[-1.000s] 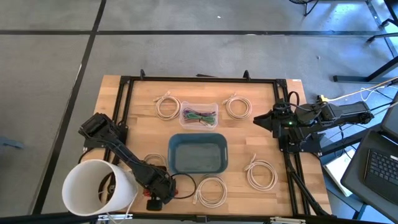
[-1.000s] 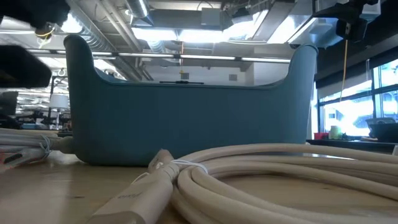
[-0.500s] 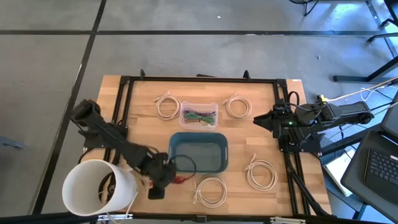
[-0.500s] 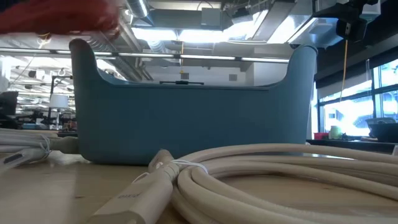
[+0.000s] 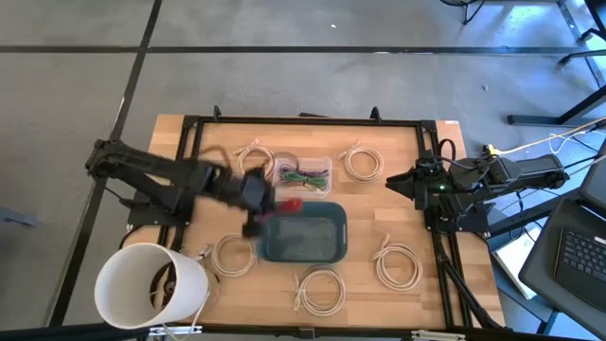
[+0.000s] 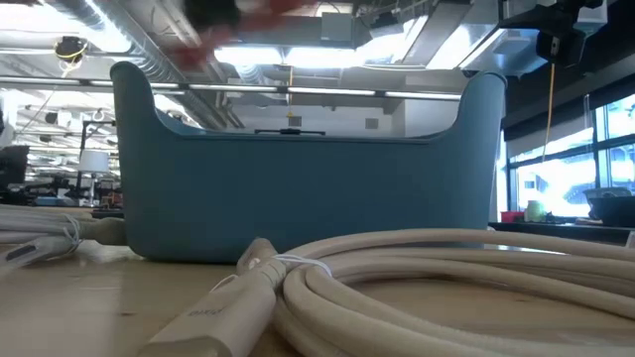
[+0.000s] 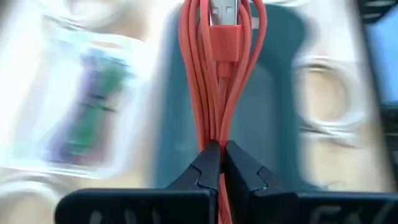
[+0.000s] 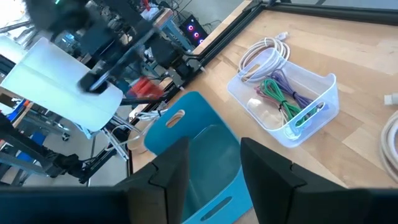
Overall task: Pick & Place USB Port
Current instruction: Put the red charger cable into the transparent bin
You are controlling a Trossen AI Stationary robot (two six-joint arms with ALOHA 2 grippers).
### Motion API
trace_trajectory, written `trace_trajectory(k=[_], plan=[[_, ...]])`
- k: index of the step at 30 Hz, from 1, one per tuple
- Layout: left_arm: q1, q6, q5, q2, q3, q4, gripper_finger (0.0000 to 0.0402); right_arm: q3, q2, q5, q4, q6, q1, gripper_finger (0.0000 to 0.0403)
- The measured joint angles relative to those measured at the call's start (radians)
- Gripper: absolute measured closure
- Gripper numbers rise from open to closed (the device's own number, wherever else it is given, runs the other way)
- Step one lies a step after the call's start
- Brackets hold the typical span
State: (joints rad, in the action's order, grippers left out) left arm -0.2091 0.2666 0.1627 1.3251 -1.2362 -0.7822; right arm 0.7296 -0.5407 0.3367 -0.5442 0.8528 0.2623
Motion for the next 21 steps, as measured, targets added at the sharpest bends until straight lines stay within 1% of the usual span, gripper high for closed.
trace_trajectory(k=[3, 5, 8, 10, 13, 16, 19, 21], plan=[[0.176, -0.174, -0.031, 0.004, -0.006, -0.002, 0.0399, 0.000, 0.000, 0.002, 0.000, 0.000, 0.000, 0.0256], [0.292, -0.258, -0.057, 0.019, -0.031, -0.002, 0.0399, 0.000, 0.000, 0.002, -0.002, -0.004, 0.000, 0.0256], [0.437, -0.356, -0.114, 0.065, -0.106, -0.002, 0.0399, 0.000, 0.000, 0.003, -0.006, -0.024, 0.000, 0.0256], [0.498, -0.411, -0.147, 0.120, -0.181, -0.011, 0.0399, 0.000, 0.000, 0.003, -0.010, -0.033, 0.000, 0.0256], [0.531, -0.490, -0.179, 0.237, -0.318, -0.080, 0.0399, 0.000, 0.000, 0.003, -0.017, -0.054, 0.000, 0.0256], [0.523, -0.579, -0.180, 0.371, -0.452, -0.212, 0.0399, 0.000, 0.000, 0.003, -0.026, -0.053, 0.000, 0.0256], [0.511, -0.627, -0.153, 0.479, -0.526, -0.343, 0.0399, 0.000, 0.000, 0.003, -0.040, -0.050, 0.000, 0.0256], [0.506, -0.639, -0.146, 0.525, -0.531, -0.363, 0.0399, 0.000, 0.000, 0.002, -0.057, -0.050, 0.000, 0.0256]])
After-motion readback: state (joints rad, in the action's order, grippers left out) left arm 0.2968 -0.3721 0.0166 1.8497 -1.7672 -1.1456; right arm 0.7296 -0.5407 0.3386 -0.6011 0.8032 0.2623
